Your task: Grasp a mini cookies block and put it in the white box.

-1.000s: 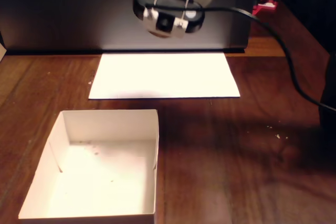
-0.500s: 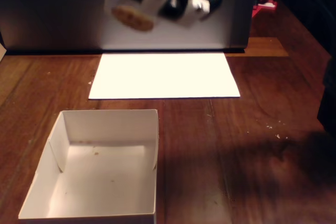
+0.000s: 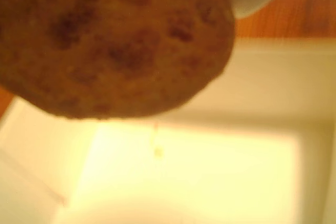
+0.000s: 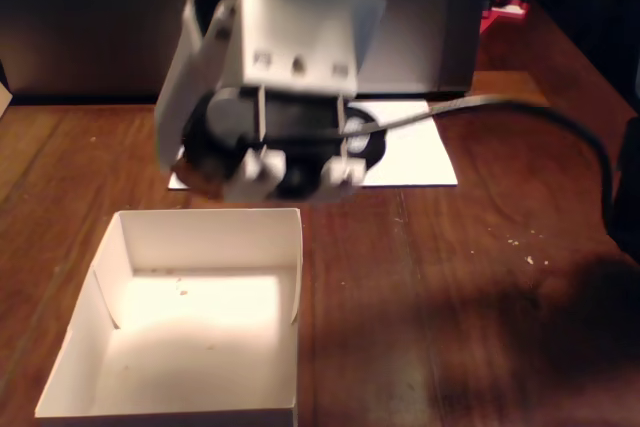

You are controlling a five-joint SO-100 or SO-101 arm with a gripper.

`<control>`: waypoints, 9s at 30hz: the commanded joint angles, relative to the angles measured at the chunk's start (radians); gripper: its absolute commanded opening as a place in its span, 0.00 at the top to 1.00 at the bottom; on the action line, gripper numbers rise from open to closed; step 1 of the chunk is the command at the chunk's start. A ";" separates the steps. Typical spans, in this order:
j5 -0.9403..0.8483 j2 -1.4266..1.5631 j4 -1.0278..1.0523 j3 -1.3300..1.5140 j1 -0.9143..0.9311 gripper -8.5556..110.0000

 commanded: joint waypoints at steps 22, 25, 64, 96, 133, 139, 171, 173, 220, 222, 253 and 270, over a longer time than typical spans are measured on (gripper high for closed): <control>0.055 -0.173 -0.140 -0.110 0.023 0.69; 0.037 -0.176 -0.138 -0.110 0.025 0.61; -0.107 0.291 0.371 -0.115 0.439 0.93; -0.141 1.302 -0.186 1.362 0.419 0.93; 0.031 2.033 -0.064 1.950 0.371 0.93; 0.069 2.033 -0.064 1.950 0.374 0.93; 0.075 2.033 -0.049 1.947 0.336 0.93; 0.074 2.033 -0.049 1.947 0.336 0.93; 0.066 2.033 -0.052 1.948 0.336 0.93; 0.066 2.033 -0.052 1.948 0.336 0.93; 0.066 2.033 -0.052 1.948 0.336 0.93; 0.066 2.033 -0.052 1.948 0.336 0.93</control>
